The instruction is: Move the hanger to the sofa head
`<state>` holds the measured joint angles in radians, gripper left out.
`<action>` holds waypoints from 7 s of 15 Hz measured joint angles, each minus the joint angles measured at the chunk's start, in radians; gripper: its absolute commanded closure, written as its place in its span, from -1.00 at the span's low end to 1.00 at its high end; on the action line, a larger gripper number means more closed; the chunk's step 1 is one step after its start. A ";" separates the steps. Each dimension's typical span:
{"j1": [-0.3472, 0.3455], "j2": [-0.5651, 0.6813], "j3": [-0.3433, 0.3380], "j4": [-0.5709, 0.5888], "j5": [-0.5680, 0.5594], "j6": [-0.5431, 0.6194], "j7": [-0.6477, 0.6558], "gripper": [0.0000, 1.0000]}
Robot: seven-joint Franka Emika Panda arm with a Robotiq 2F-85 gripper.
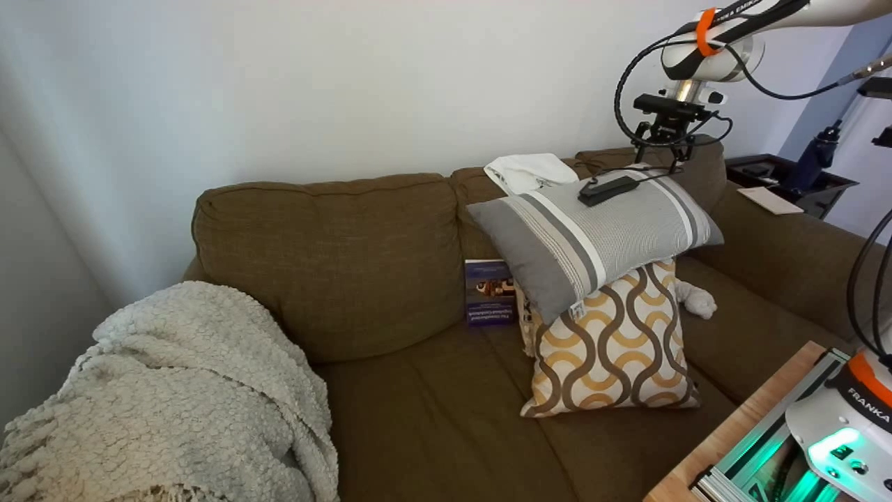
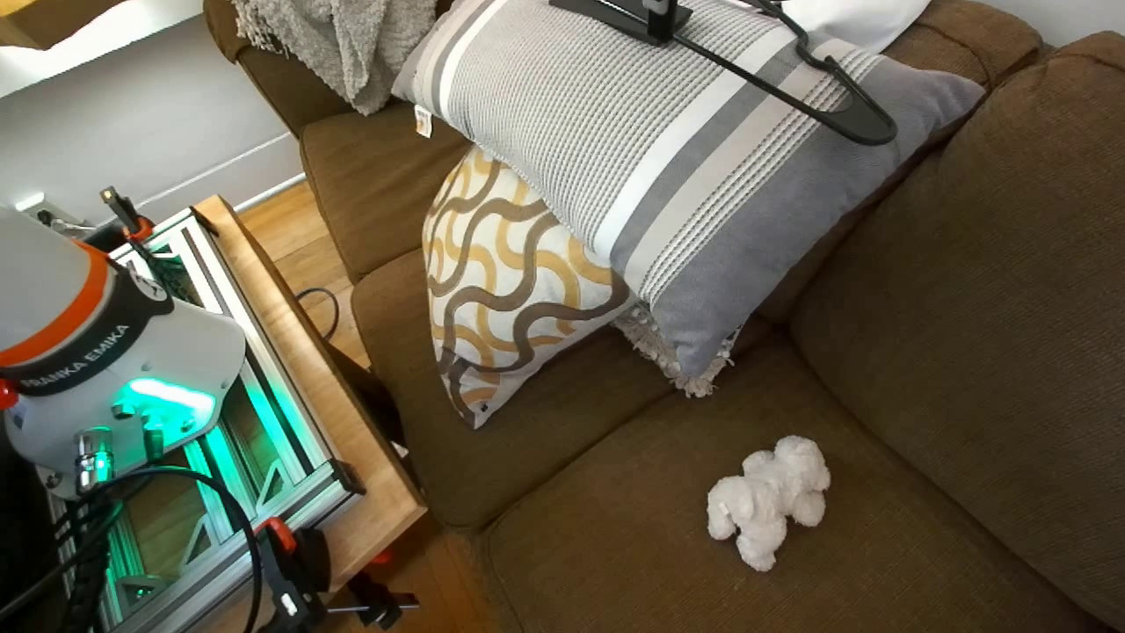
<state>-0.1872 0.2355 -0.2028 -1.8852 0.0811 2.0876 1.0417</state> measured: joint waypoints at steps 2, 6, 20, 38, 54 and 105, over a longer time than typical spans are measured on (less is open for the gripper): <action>0.010 0.000 0.000 -0.023 0.000 0.053 0.024 -0.87; 0.026 0.006 0.000 -0.062 0.000 0.142 0.062 -0.37; 0.040 -0.023 -0.007 -0.089 -0.001 0.163 0.075 0.96; 0.072 -0.050 0.024 -0.033 0.072 0.586 0.213 0.96; 0.193 0.247 -0.028 0.033 0.268 1.049 0.239 0.84; 0.062 0.788 0.208 1.000 0.308 0.565 0.188 -1.00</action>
<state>-0.1252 1.0239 0.0053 -0.8852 0.3896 2.6525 1.2299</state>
